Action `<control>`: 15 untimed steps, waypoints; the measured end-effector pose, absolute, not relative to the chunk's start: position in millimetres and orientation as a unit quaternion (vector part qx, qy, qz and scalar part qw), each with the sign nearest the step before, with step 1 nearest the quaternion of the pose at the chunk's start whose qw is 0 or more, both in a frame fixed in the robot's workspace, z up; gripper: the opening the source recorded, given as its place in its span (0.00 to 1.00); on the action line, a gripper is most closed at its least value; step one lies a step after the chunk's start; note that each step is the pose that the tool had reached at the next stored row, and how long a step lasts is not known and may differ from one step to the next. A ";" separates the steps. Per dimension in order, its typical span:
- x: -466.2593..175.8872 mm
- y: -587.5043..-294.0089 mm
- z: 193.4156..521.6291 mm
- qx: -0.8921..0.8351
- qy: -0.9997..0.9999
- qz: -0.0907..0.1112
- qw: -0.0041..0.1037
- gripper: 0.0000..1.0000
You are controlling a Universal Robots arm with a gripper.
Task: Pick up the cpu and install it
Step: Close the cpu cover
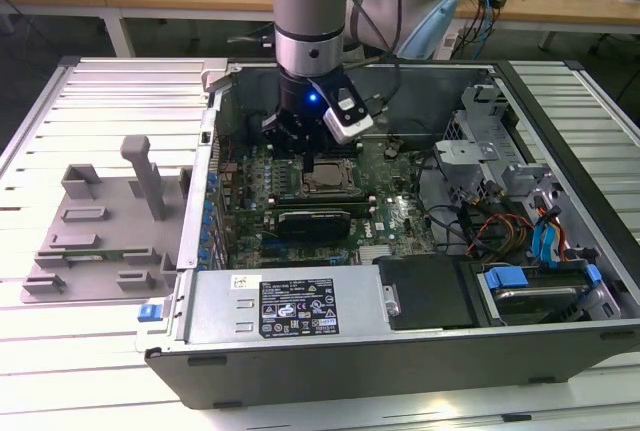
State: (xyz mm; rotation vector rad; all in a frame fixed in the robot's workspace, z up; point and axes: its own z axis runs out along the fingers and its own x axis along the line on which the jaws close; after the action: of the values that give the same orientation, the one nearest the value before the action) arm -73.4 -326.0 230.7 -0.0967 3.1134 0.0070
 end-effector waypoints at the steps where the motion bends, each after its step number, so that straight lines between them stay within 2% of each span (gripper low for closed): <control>1: -71.2 -325.9 230.8 -0.031 0.999 0.002 0.013 0.11; 5: -38.5 -326.0 230.7 -0.031 0.999 0.002 0.011 0.11; 15: -37.8 -326.7 246.1 -0.031 0.999 0.002 0.012 0.11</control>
State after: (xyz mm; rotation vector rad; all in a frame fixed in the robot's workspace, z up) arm -37.8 -326.7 246.1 -0.0966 3.1166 0.0071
